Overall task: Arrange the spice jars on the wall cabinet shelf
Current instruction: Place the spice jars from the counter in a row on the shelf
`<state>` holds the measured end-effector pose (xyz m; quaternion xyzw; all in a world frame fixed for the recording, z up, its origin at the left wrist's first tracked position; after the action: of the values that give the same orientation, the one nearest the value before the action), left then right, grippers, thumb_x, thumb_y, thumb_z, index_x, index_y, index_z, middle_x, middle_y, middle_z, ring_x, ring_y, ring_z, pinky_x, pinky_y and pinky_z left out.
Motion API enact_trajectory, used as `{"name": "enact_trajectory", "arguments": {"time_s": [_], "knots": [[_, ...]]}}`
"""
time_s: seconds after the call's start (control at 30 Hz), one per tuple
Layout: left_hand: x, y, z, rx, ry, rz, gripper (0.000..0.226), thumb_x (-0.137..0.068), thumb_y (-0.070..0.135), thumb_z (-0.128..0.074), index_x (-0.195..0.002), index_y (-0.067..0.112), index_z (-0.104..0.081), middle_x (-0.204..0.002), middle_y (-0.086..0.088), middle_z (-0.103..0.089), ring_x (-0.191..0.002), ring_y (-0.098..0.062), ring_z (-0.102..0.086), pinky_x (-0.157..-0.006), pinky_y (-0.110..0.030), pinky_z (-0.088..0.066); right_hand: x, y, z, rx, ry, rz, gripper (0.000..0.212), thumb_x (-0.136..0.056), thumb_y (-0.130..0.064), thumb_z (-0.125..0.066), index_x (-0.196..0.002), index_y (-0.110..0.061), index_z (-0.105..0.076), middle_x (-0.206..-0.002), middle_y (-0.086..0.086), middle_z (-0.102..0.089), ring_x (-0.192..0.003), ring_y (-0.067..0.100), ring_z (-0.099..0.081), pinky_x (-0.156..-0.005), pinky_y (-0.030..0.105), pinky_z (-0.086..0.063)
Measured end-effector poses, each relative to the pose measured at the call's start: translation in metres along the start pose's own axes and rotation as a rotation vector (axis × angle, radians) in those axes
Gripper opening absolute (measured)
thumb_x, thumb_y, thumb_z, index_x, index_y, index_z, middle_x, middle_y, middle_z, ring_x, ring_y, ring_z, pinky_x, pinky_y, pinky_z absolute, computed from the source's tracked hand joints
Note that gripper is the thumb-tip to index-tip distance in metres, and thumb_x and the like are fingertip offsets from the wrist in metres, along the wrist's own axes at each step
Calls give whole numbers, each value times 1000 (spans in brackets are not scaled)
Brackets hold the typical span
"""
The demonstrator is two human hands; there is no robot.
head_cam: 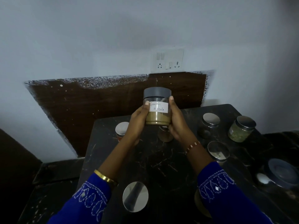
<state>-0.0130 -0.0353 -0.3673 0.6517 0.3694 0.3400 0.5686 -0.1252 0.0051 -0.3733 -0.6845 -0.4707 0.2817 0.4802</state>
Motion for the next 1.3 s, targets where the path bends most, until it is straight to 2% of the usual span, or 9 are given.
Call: {"name": "enact_trajectory", "arguments": {"time_s": [0.17, 0.33, 0.47, 0.63, 0.73, 0.8, 0.87, 1.1, 1.3], "knots": [[-7, 54, 5, -89, -6, -115, 38, -97, 33, -35, -120, 9, -54, -117, -15, -62, -106, -27, -61, -86, -37, -52, -11, -38, -25, 165, -53, 93, 44, -99, -42, -31, -128, -15, -50, -126, 18, -60, -115, 30, -59, -97, 46, -49], [-16, 138, 10, -122, 43, -308, 27, -97, 28, -39, -103, 15, -62, -105, -10, -67, -99, -23, -63, -87, -38, -51, -20, -109, -69, 250, -173, 274, 44, -94, -36, -47, -128, -8, -50, -125, 19, -60, -116, 32, -58, -101, 49, -47], [-18, 222, 15, -201, 98, -524, 24, -97, 31, -40, -88, 30, -62, -88, 5, -68, -81, -11, -67, -73, -30, -57, -26, -179, -111, 305, -238, 398, 43, -94, -32, -51, -132, -12, -47, -127, 12, -60, -110, 23, -61, -84, 35, -54], [-15, 327, 17, -226, 137, -753, 32, -98, 32, -35, -124, 20, -50, -119, -6, -60, -108, -23, -59, -91, -39, -52, -20, -275, -166, 353, -286, 602, 45, -92, -34, -54, -133, -16, -46, -123, 6, -62, -104, 18, -62, -81, 30, -53], [-13, 386, 19, -235, 164, -869, 29, -97, 33, -38, -120, 22, -52, -113, -3, -62, -104, -20, -61, -90, -37, -53, -17, -328, -195, 332, -298, 713, 41, -89, -35, -58, -125, -15, -53, -110, 1, -67, -93, 14, -66, -72, 27, -54], [-14, 420, 24, -257, 210, -920, 31, -96, 35, -40, -120, 21, -53, -112, -2, -63, -101, -17, -61, -90, -35, -52, -20, -356, -211, 310, -295, 756, 44, -87, -36, -62, -124, -15, -52, -114, 2, -67, -99, 18, -67, -78, 33, -56], [-17, 448, 32, -281, 260, -940, 35, -96, 36, -41, -123, 18, -54, -111, -2, -63, -99, -17, -61, -91, -35, -51, -25, -380, -227, 296, -286, 787, 48, -85, -38, -64, -124, -14, -50, -118, 5, -66, -104, 22, -66, -85, 39, -55], [-38, 507, 59, -499, 287, -883, 36, -100, 31, -33, -122, 13, -54, -122, -13, -61, -111, -27, -59, -100, -43, -47, -57, -424, -287, 392, -305, 875, 50, -84, -40, -65, -123, -13, -48, -113, 3, -63, -100, 19, -65, -69, 25, -54], [-77, 514, 101, -543, 381, -750, 38, -100, 23, -33, -114, -2, -57, -119, -28, -59, -110, -36, -57, -104, -51, -41, -97, -420, -330, 523, -293, 879, 55, -83, -33, -68, -127, -5, -48, -124, 12, -61, -113, 25, -60, -98, 45, -49]]}}
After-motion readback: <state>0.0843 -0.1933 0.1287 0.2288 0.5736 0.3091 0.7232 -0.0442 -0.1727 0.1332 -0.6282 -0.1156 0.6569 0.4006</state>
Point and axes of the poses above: each hand's wrist, its own x-axis away from the middle knuckle, its own z-axis out of the back of the hand, y = z × x, the point moved 9 cm from there along -x, towards the middle knuckle
